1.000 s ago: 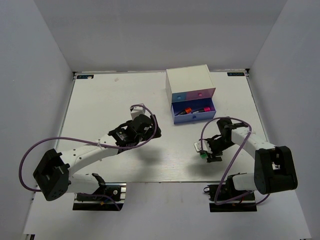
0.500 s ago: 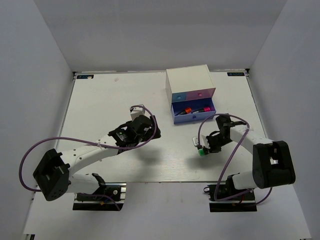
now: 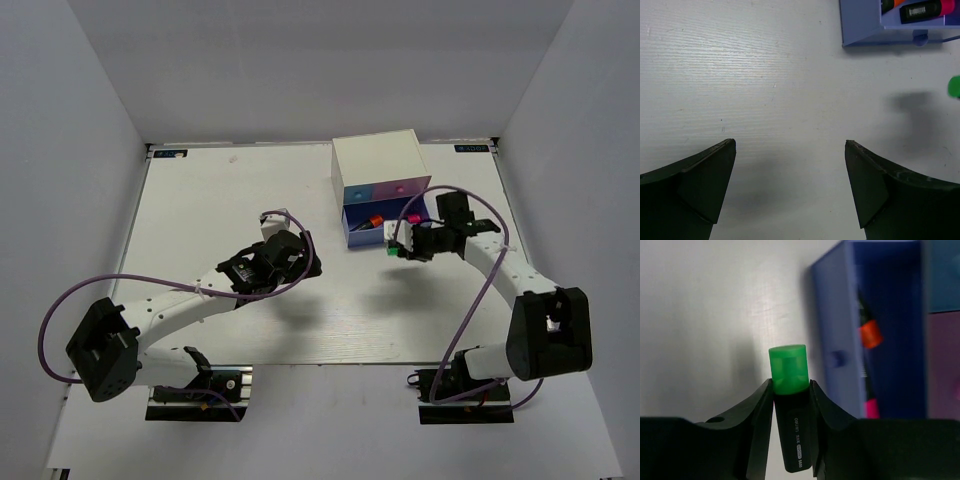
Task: Sort the stationery into containers
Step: Grab a piece of stationery with the right arm, then place the stationery into the container
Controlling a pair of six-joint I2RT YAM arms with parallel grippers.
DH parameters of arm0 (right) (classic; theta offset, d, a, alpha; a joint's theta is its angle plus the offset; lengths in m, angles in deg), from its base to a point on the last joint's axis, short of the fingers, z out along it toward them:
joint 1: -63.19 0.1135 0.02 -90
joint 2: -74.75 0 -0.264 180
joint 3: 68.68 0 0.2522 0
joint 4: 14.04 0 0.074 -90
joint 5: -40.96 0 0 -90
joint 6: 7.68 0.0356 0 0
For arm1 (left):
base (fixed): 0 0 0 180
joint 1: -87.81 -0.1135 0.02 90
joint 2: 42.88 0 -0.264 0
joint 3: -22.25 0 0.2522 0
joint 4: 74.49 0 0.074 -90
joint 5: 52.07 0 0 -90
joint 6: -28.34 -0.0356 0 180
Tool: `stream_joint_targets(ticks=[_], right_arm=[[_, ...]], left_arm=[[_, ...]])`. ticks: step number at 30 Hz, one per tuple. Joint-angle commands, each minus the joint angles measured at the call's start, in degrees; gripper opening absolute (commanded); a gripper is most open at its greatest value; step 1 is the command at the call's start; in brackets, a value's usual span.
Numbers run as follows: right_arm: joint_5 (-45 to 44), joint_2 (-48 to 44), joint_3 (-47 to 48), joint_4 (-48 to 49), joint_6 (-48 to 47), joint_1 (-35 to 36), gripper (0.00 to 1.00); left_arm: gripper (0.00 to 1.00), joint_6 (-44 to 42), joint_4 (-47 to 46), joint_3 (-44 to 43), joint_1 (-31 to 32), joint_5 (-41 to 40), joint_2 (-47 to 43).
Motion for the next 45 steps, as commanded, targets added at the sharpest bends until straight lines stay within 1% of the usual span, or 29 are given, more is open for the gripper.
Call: stream_joint_targets(ticks=[1, 5, 8, 9, 10, 11, 12, 13, 14, 15, 16, 17, 18, 19, 20, 21, 22, 25, 26, 28, 29, 30, 35, 45], right_arm=[[-0.6, -0.5, 4.5, 12.7, 10.2, 0.6, 0.07], [-4.4, 4.3, 7.8, 19.1, 14.2, 1.3, 0.09], [-8.1, 7.1, 9.9, 21.2, 15.5, 2.1, 0.10], [-8.7, 8.4, 10.5, 23.3, 16.2, 2.4, 0.10], [-9.4, 9.6, 10.7, 24.2, 16.5, 2.6, 0.13], [-10.8, 10.4, 11.8, 25.3, 16.7, 2.7, 0.16], [-11.3, 11.0, 12.2, 25.5, 16.8, 3.2, 0.23], [-11.8, 13.0, 12.7, 25.9, 17.5, 3.4, 0.45], [-12.7, 13.5, 14.2, 25.6, 17.8, 3.5, 0.51], [-12.7, 13.8, 14.5, 25.6, 18.7, 3.5, 0.53], [-12.2, 14.4, 14.9, 25.7, 19.2, 3.6, 0.53], [-11.6, 14.1, 15.2, 25.7, 19.6, 3.4, 0.52], [-11.1, 13.8, 15.2, 25.7, 19.8, 3.5, 0.46], [-9.6, 13.2, 15.1, 25.0, 19.7, 3.4, 0.37], [-8.9, 13.0, 15.0, 24.2, 19.6, 3.3, 0.25], [-6.6, 12.8, 15.1, 23.3, 19.4, 3.3, 0.05], [-5.8, 12.8, 15.2, 22.3, 18.9, 3.3, 0.00], [-2.1, 13.2, 15.7, 15.5, 13.6, 3.1, 0.00], [-1.1, 13.3, 16.0, 10.0, 12.2, 2.8, 0.00], [2.4, 13.3, 17.1, 6.5, 7.5, 3.0, 0.00], [4.0, 14.0, 17.3, 1.3, 4.6, 3.0, 0.00], [4.3, 14.1, 18.0, 0.2, 3.1, 3.0, 0.00], [4.2, 16.9, 20.3, -3.2, 2.8, 3.0, 0.00], [-0.6, 21.4, 20.9, -1.8, 4.4, 3.3, 0.00]], left_arm=[[1.00, 0.2, 0.0, -0.2, 0.2, 0.6, -1.4], [1.00, 0.7, 0.0, -0.2, 0.2, 0.6, -1.4], [1.00, 0.7, 0.0, -0.2, 0.2, 0.6, -1.9], [1.00, 0.7, 0.0, -0.2, 0.2, 0.6, -1.9], [1.00, 0.7, 0.0, -0.2, 0.2, 0.6, -1.9], [1.00, 0.7, 0.0, -0.2, 0.2, 0.6, -1.9], [1.00, 0.7, 0.0, -0.2, 0.2, 0.6, -2.5], [1.00, 0.7, 0.0, -0.2, 0.2, 0.6, -2.5], [1.00, 0.7, 0.5, -0.2, 0.2, 0.6, -2.5], [1.00, 1.3, 0.5, -0.2, 0.2, 0.6, -2.5], [1.00, 1.3, 0.5, -0.2, 0.2, 0.6, -2.5], [1.00, 1.3, 1.0, -0.2, 0.2, 0.1, -3.0], [1.00, 1.3, 1.0, 0.3, 0.2, 0.1, -3.0], [1.00, 1.3, 1.0, 0.3, 0.2, 0.1, -3.6], [1.00, 1.8, 1.0, 0.3, 0.2, 0.1, -3.6], [1.00, 1.8, 1.0, 0.9, 0.2, 0.1, -3.6], [1.00, 1.8, 1.0, 1.0, 0.2, 0.1, -3.6], [1.00, 1.8, 1.0, 1.0, 0.2, 0.1, -3.6], [1.00, 1.8, 1.0, 1.0, 0.2, 0.1, -3.6], [1.00, 1.8, 1.0, 1.0, 0.2, 0.1, -3.6], [1.00, 1.8, 1.0, 1.0, 0.2, 0.1, -3.6], [1.00, 1.8, 1.0, 1.0, 0.2, 0.1, -3.6], [1.00, 1.8, 1.0, 1.0, 0.2, 0.1, -3.6], [1.00, 1.8, 1.0, 1.5, 0.2, 0.1, -4.1]])
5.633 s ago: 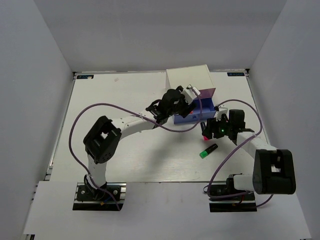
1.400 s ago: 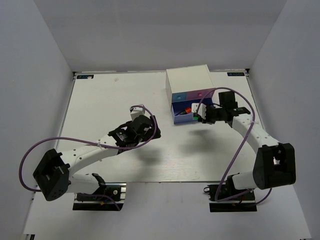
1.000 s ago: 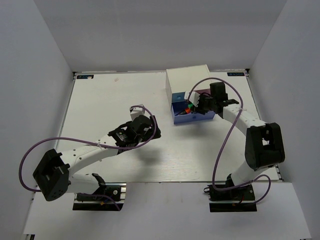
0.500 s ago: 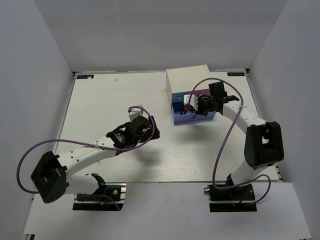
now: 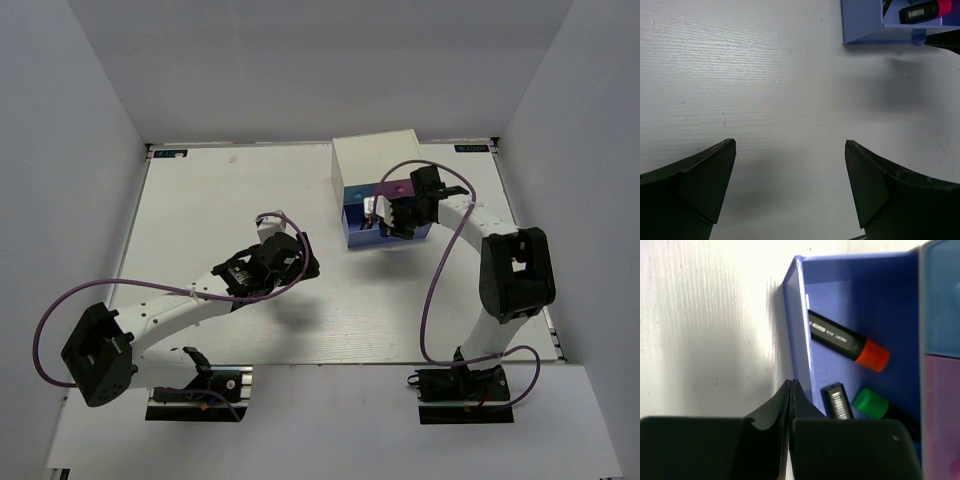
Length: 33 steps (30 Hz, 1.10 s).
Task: Sort the stationery into containers
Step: Place the stationery into the container, then close the drawer
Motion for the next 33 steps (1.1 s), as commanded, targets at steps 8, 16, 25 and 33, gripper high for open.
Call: stream_joint_targets(ticks=[8, 16, 25, 33], right_arm=[[-8.8, 0.6, -2.6, 13.2, 8.0, 0.2, 0.00], [-16.1, 4.0, -0.3, 21.2, 11.7, 0.2, 0.00], [-14.4, 7.7, 4.0, 21.1, 11.2, 1.5, 0.00], [-7.7, 8.6, 6.0, 16.7, 10.3, 3.1, 0.00]], left_arm=[[1.00, 0.3, 0.2, 0.3, 0.2, -0.2, -1.5], [1.00, 0.3, 0.7, -0.8, 0.2, -0.2, -1.0], [1.00, 0.3, 1.2, -0.8, 0.2, -0.2, -1.0], [1.00, 0.3, 1.2, -1.3, 0.2, -0.2, -1.0]])
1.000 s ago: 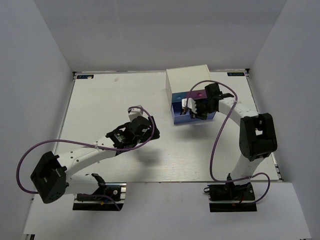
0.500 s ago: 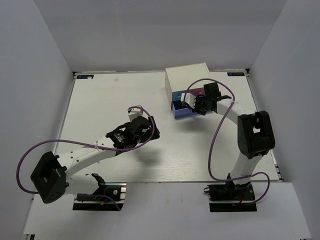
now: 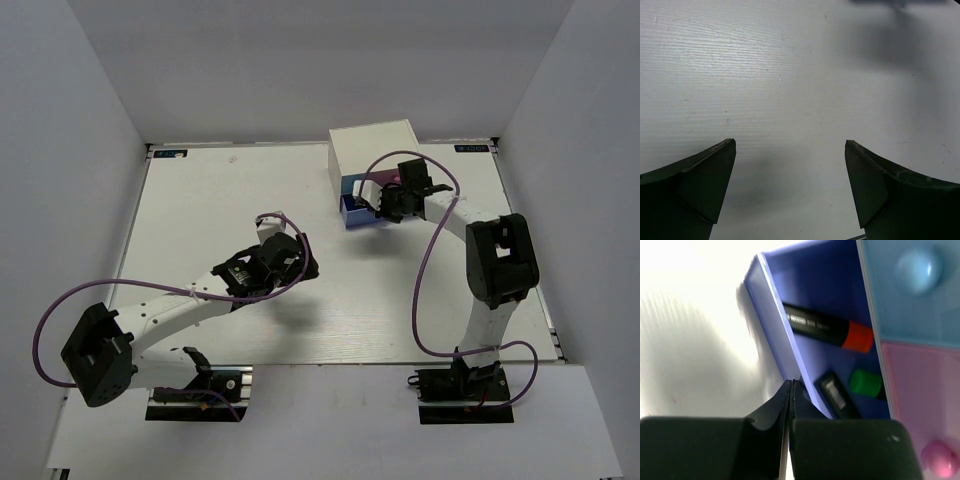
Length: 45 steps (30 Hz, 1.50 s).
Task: Sort the stationery into containers
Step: Close the drawer
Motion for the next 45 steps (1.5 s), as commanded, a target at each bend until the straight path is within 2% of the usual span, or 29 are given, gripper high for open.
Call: stream_joint_targets(ticks=[1, 17, 28, 37, 45], right_arm=[[4.0, 0.6, 2.4, -0.9, -0.3, 0.9, 0.00], [-3.2, 1.6, 1.4, 11.0, 7.1, 2.4, 0.02], [-9.5, 5.7, 5.8, 12.5, 8.5, 3.4, 0.04], [-11.9, 6.2, 5.2, 17.4, 10.1, 3.6, 0.13], [-13.1, 5.8, 2.3, 23.0, 10.1, 4.1, 0.16]], left_arm=[[1.00, 0.3, 0.4, -1.3, 0.2, -0.2, -0.9], [1.00, 0.3, 0.4, -1.3, 0.2, -0.2, -0.4], [1.00, 0.3, 1.4, -1.8, 0.2, -0.2, -0.4], [1.00, 0.3, 1.4, -1.8, 0.2, -0.2, -0.4], [1.00, 0.3, 1.4, -1.8, 0.2, -0.2, -0.4]])
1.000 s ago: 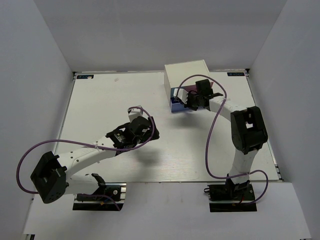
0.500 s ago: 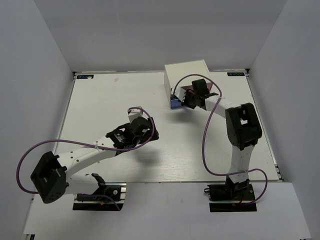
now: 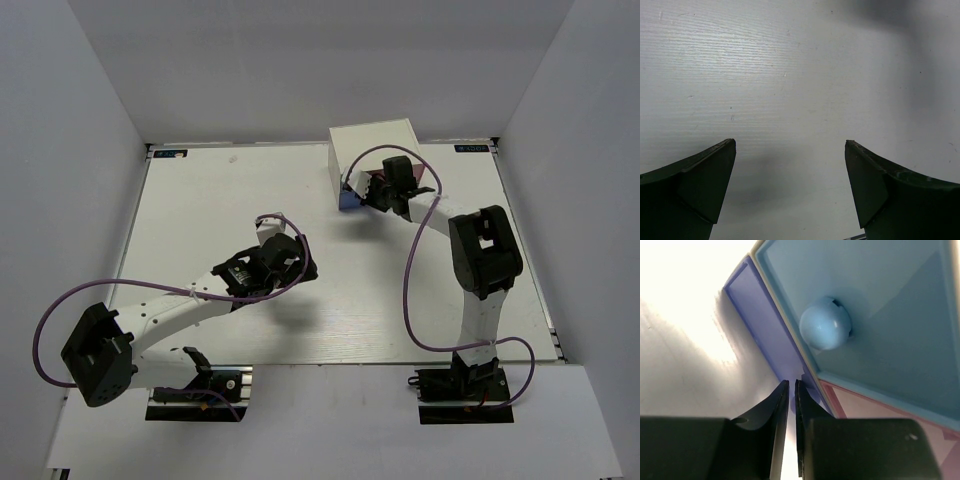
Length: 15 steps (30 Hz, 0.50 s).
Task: Sort the stationery into containers
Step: Close the drawer
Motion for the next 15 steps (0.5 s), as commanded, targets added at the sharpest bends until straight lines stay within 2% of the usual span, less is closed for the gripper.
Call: stream_joint_targets(ticks=[1, 5, 8, 10, 11, 15], right_arm=[[-1.4, -0.4, -0.5, 7.9, -0.1, 0.5, 0.16], [-1.5, -0.9, -1.5, 9.0, 0.1, 0.5, 0.15], [3.6, -4.7, -2.5, 3.0, 0.7, 0.0, 0.08], [8.8, -7.2, -7.9, 2.2, 0.7, -0.3, 0.03], [10.8, -12.1, -10.0, 3.3, 0.7, -0.5, 0.02], [11.9, -22.3, -22.3, 9.3, 8.0, -2.0, 0.00]], left_arm=[[1.00, 0.3, 0.1, -1.8, 0.2, -0.2, -0.4], [1.00, 0.3, 0.7, -2.4, 0.2, -0.2, -0.4], [1.00, 0.3, 0.7, -3.0, 0.2, -0.2, 0.1], [1.00, 0.3, 0.7, -3.0, 0.2, -0.2, 0.1], [1.00, 0.3, 0.0, -3.0, 0.2, -0.2, 0.1], [1.00, -0.3, -3.2, -3.0, 0.2, -0.2, 0.1]])
